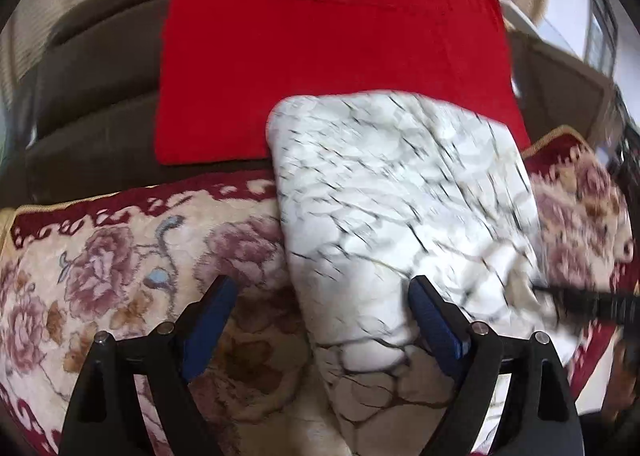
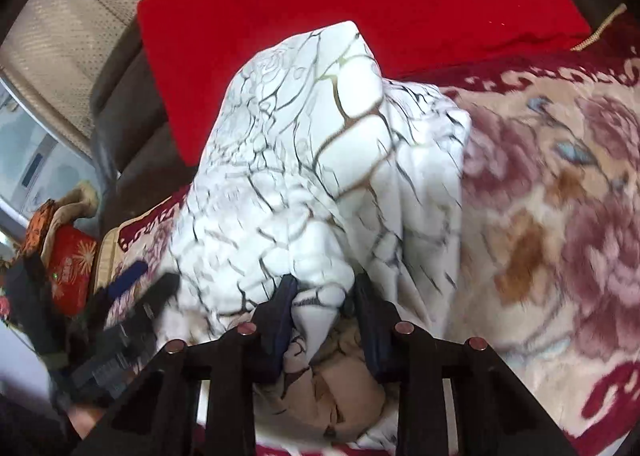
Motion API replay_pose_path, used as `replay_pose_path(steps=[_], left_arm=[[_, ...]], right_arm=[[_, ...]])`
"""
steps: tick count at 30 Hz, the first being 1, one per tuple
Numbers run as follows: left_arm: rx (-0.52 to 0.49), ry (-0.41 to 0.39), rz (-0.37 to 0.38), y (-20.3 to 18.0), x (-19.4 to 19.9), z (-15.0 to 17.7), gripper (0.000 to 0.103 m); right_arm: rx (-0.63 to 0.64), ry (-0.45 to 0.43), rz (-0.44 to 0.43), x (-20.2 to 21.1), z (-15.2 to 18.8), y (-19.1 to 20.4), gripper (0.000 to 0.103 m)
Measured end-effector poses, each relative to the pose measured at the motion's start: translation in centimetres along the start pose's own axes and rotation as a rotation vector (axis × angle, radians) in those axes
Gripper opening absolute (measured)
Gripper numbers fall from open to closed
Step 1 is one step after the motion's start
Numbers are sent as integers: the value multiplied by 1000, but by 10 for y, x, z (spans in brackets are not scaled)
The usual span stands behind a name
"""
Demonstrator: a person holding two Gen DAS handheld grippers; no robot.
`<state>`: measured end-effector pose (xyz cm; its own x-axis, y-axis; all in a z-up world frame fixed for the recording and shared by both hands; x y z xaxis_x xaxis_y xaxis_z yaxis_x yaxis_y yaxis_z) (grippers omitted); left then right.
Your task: Fold large clothes
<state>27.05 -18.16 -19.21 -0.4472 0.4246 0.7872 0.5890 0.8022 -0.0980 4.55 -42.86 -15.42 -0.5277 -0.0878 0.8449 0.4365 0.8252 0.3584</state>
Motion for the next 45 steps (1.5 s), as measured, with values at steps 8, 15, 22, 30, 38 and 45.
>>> replay_pose_path(steps=[8,15,22,30,38,45], left_arm=[[65,-24,-67,22,-17,1,90],[31,-36,-96,21,-22,-4,90],[54,-18,-61,30,-28,-18,90],[62,11,-44,35,-42,-28,90],[73,10,-45,29,-46,-29,90],[50,5,-66,28,-47,-23,90]], right_arm=[[22,-48,11,4,38,-16,31],[9,15,-36,9,9,-9,34],[79,-85,-63,29,-73,26,34],[99,20,-51,-7,-108,49,35],[56,80,-25,-9,-10,-3,33],[67,160,-24,4,-9,7,35]])
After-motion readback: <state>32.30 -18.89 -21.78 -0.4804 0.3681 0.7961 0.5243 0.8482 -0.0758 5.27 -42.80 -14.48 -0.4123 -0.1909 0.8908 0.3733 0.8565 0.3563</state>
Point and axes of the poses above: each gripper's, at about its wrist camera, not at the fingertips, and x roughly against the way its jaws point, y to its left, z to its underside, the point moved 6 cm from there along -x, roughly the way its jaws point, and after that the axes turned 10 degrees about y, right-handed, at the moved point
